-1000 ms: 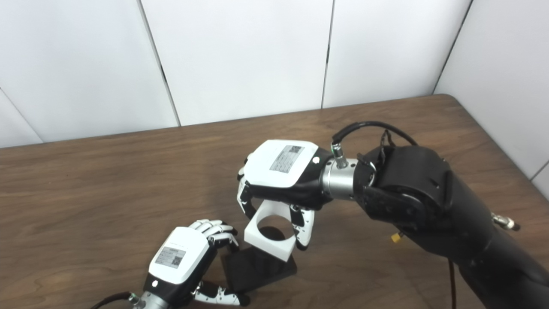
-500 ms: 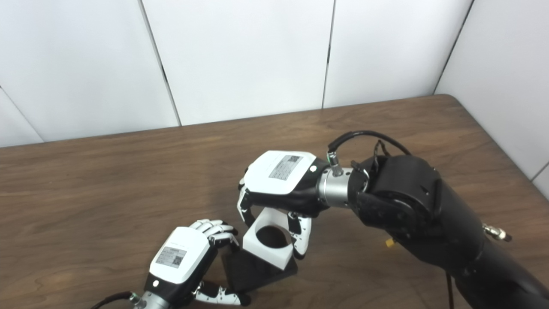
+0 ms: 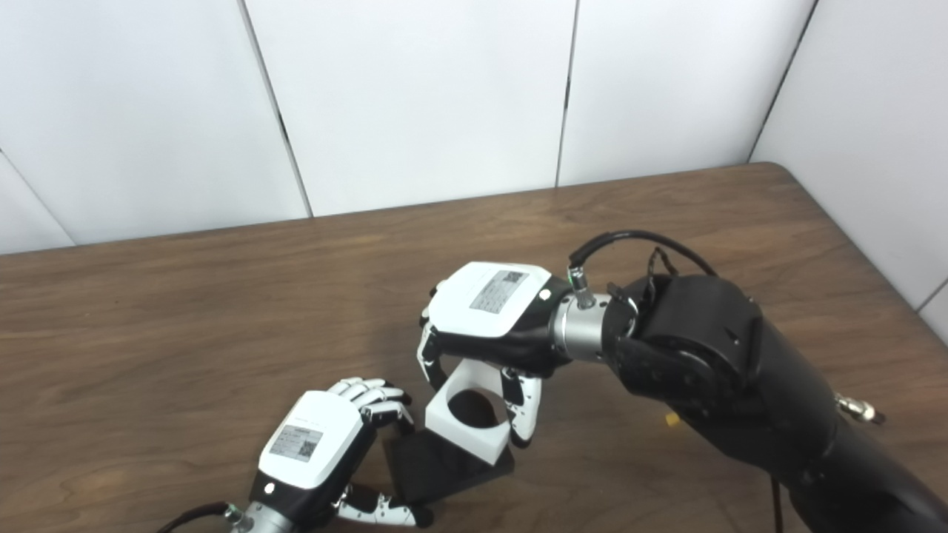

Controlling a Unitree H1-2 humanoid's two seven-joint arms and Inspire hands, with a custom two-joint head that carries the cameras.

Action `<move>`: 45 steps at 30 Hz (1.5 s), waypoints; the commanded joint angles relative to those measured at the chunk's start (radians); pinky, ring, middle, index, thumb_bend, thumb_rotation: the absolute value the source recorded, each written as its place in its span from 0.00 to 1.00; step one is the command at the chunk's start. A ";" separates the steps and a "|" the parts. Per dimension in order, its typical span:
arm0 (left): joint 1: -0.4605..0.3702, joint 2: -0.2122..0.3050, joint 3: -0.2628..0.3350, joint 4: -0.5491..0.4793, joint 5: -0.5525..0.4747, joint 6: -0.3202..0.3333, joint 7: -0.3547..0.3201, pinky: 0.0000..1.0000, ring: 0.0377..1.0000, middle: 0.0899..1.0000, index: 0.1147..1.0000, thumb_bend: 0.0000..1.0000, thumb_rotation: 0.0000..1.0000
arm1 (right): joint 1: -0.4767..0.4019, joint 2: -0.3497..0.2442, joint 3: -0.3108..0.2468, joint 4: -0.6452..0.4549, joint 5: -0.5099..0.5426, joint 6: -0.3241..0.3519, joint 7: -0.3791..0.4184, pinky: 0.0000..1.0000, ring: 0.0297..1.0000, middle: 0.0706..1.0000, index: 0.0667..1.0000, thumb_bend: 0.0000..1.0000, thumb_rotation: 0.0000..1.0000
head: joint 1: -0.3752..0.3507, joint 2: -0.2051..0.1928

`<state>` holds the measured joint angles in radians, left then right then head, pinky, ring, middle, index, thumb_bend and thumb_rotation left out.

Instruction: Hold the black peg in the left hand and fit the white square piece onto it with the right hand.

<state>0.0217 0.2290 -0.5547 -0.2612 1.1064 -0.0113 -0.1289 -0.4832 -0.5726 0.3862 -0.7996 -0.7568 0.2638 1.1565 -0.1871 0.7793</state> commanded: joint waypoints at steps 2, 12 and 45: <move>0.012 0.009 -0.023 0.030 0.057 0.010 -0.054 0.82 0.81 0.74 0.42 0.51 0.06 | -0.030 0.005 -0.009 -0.019 -0.015 -0.013 0.016 0.98 0.89 0.75 0.45 0.52 0.13 | -0.003 0.003; 0.010 0.007 -0.026 0.028 0.064 0.012 -0.058 0.82 0.80 0.74 0.42 0.51 0.06 | 0.009 0.026 -0.007 -0.020 -0.025 -0.026 -0.012 0.95 0.89 0.76 0.45 0.52 0.13 | 0.001 0.005; 0.010 0.003 -0.023 0.017 0.064 0.019 -0.075 0.83 0.81 0.74 0.42 0.51 0.06 | 0.025 0.083 0.003 0.010 -0.081 -0.068 -0.006 0.95 0.89 0.75 0.44 0.52 0.13 | 0.004 0.012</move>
<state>0.0214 0.2217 -0.5550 -0.2685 1.1111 -0.0046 -0.1496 -0.4444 -0.4909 0.3887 -0.7959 -0.8296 0.2232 1.1487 -0.1825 0.7900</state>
